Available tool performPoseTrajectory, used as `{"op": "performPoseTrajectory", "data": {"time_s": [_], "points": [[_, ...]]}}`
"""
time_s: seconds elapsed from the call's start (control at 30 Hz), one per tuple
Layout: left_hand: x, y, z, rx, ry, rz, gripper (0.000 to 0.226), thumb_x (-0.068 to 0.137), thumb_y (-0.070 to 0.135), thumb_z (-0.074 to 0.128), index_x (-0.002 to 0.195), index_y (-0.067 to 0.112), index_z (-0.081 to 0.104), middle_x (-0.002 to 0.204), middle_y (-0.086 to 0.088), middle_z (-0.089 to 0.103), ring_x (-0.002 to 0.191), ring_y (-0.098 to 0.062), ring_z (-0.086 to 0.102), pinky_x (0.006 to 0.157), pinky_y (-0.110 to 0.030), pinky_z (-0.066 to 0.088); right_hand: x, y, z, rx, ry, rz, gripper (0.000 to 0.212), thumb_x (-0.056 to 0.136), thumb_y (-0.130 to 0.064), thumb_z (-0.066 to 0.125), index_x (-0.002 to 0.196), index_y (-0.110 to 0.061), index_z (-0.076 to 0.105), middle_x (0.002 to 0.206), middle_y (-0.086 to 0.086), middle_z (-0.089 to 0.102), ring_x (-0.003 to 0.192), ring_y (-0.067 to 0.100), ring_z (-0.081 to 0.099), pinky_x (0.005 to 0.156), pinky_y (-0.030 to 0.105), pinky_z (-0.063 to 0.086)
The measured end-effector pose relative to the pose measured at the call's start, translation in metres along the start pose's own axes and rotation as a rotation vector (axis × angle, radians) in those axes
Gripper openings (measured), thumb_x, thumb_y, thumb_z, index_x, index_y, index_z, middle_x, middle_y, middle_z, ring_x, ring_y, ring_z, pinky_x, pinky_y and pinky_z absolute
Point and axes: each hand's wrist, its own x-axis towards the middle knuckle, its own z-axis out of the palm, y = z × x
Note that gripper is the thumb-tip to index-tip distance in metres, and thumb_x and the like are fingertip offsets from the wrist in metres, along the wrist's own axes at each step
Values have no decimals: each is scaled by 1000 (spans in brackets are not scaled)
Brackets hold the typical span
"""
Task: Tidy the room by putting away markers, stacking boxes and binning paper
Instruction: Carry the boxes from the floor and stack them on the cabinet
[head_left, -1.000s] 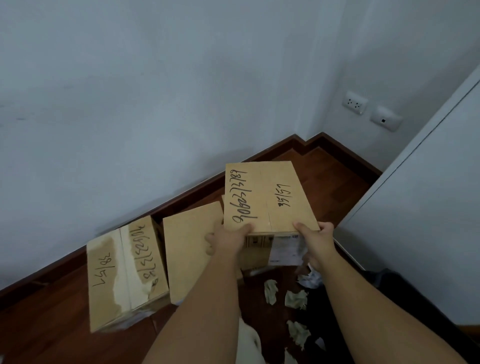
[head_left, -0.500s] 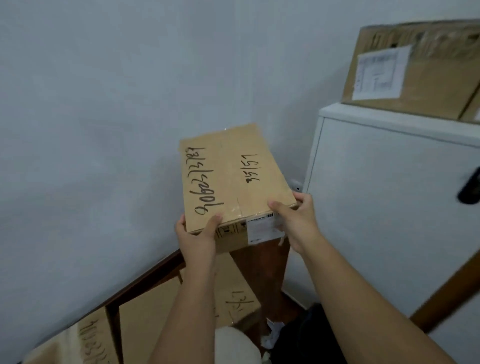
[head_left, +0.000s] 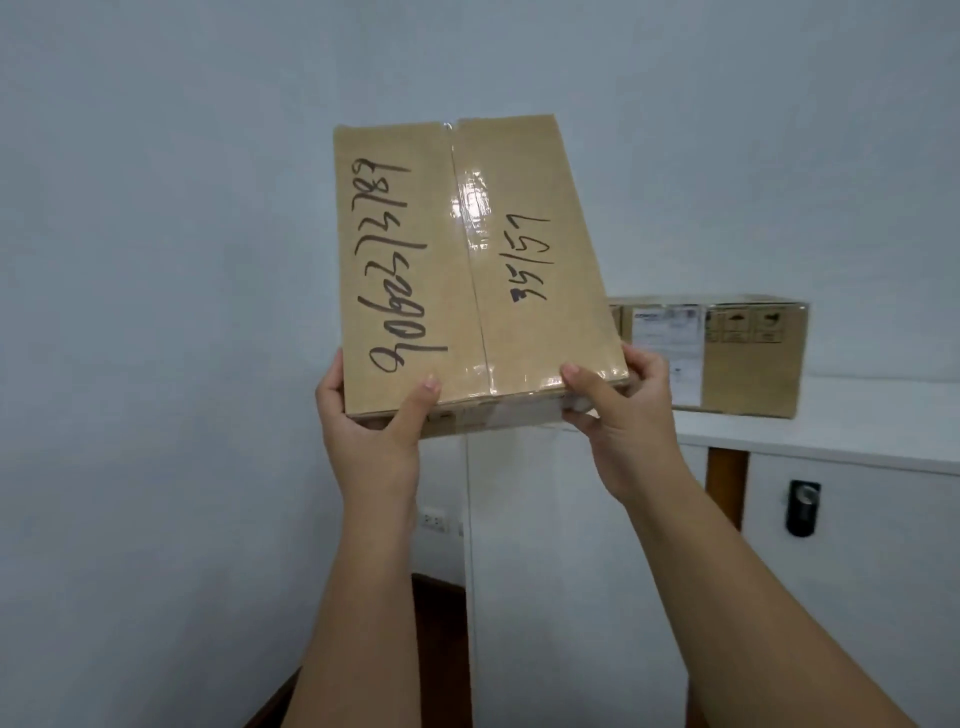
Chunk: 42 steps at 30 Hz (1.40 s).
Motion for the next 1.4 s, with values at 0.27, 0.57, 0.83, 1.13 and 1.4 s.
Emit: {"op": "performPoseTrajectory", "data": {"time_s": [0.27,0.57,0.83,1.13,1.4], "points": [[-67,-7,131,-237,-346,-120,88,68,18,85,142,28,38,130,6,57,112,-5,62,96,-35,54,-28,-130,-100,-186,232,-296,53,79,-4,74,117,-23,42,124,2,56,114,25,59,92,56,53],[-142,-6,265,-112,-810,-103,93,73,47,80,146,46,23,146,13,40,132,-10,41,111,-46,39,-58,-235,-209,-298,592,-468,50,81,-14,74,117,-24,40,118,0,56,107,24,60,79,44,51],[-167,-47,312,80,-947,-78,58,75,33,81,114,56,45,127,21,49,121,-16,49,95,-51,51,-54,-256,-270,-646,705,-381,67,79,-31,77,133,-27,37,117,-12,55,111,13,56,93,42,52],[-153,-87,329,249,-957,-79,75,87,14,69,132,62,33,131,20,41,133,-14,39,97,-52,50,-4,-242,-311,-1270,636,-157,82,81,-27,66,142,-50,17,137,-5,45,113,22,53,92,48,50],[-162,-146,349,467,-933,-151,99,88,14,68,152,45,1,152,8,39,136,-19,43,111,-42,39,60,-229,-339,-1363,571,-46,66,87,-18,56,137,-46,24,127,12,43,78,19,55,57,29,48]]}}
